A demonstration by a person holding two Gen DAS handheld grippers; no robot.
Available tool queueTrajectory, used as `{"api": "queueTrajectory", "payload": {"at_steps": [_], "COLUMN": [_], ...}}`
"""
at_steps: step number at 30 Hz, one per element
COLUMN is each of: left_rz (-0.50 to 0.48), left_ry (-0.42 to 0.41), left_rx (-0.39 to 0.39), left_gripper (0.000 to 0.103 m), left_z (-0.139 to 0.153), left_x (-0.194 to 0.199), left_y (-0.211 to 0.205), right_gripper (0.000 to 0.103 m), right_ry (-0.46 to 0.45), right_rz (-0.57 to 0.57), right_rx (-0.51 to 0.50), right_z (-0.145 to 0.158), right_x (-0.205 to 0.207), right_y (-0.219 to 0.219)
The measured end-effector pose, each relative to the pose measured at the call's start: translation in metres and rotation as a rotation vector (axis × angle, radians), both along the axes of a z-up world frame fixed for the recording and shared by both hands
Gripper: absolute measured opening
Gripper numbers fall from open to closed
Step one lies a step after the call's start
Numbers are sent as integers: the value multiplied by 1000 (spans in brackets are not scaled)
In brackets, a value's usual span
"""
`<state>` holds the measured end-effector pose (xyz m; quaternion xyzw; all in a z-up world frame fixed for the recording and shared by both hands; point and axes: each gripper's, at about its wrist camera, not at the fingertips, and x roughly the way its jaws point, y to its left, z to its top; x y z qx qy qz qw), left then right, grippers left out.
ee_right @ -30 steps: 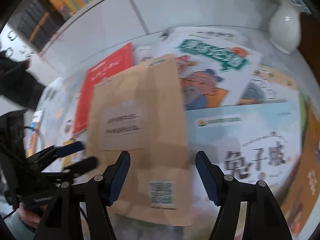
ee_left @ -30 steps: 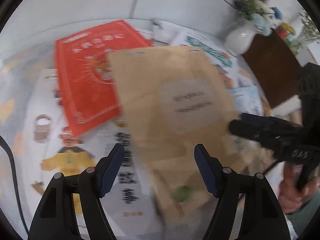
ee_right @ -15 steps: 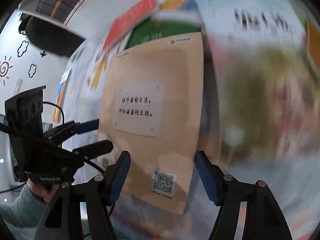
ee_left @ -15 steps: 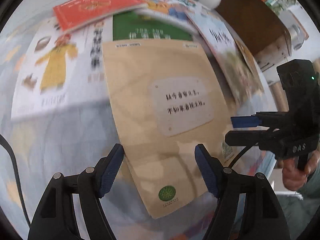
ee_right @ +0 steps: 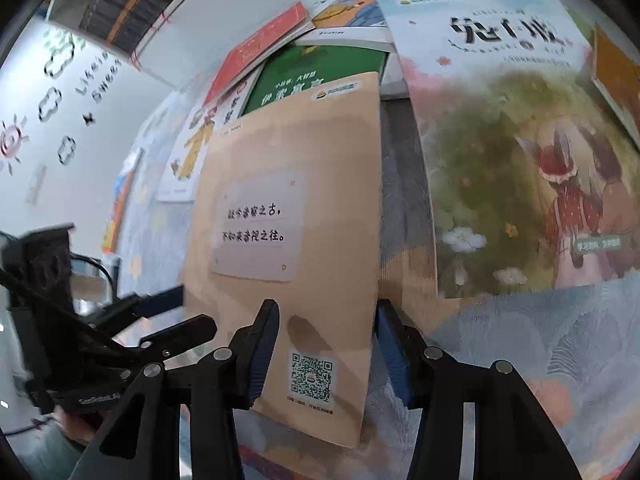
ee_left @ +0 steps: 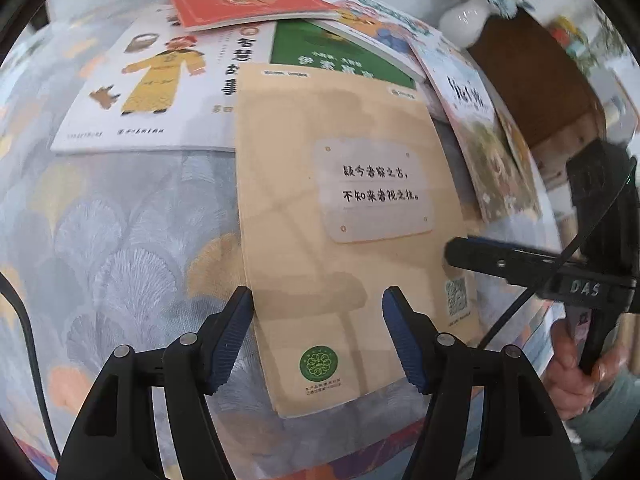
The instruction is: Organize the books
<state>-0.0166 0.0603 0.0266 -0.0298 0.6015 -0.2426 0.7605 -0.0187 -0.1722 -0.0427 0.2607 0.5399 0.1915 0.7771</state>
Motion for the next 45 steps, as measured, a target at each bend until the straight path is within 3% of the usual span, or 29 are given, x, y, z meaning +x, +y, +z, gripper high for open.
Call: {"api": "queueTrajectory", "payload": {"at_steps": [4, 10, 15, 20, 23, 27, 29, 31, 33, 35, 37, 40, 44, 45], "left_rz": [79, 201, 176, 196, 235, 336, 416, 492, 501, 454, 407, 311, 248, 232], "left_ry": [16, 84, 73, -14, -68, -146, -186, -208, -206, -186, -148, -65, 13, 22], "left_rx": [-65, -229, -229, -194, -226, -230, -200, -148, -69, -26, -43, -35, -3, 5], "left_gripper": [63, 63, 63, 63, 63, 63, 63, 63, 63, 64, 69, 69, 69, 66], "left_z": [-3, -9, -3, 29, 52, 80, 88, 92, 92, 85, 74, 45, 16, 11], "left_x": [-2, -3, -6, -9, -13, -15, -15, -14, -9, -2, -1, 7, 7, 6], "left_y": [16, 37, 47, 91, 127, 176, 214, 250, 272, 278, 271, 248, 223, 220], "right_gripper": [49, 49, 49, 49, 50, 53, 53, 53, 53, 54, 62, 62, 61, 56], "right_ry": [51, 12, -11, -116, -147, -173, -154, -125, -107, -101, -98, -64, -12, -11], "right_rz": [-11, 27, 75, 147, 169, 190, 214, 256, 283, 284, 253, 212, 147, 121], "right_rx": [253, 655, 501, 374, 353, 427, 465, 435, 409, 353, 196, -1, -74, -103], "right_z": [-8, -7, 23, 83, 102, 122, 121, 114, 106, 97, 82, 64, 41, 39], "right_x": [-11, -5, -5, -8, -8, -7, -2, 2, -2, -10, -17, -16, -17, -17], "right_y": [-22, -31, -4, 31, 52, 102, 129, 162, 181, 190, 196, 206, 205, 203]}}
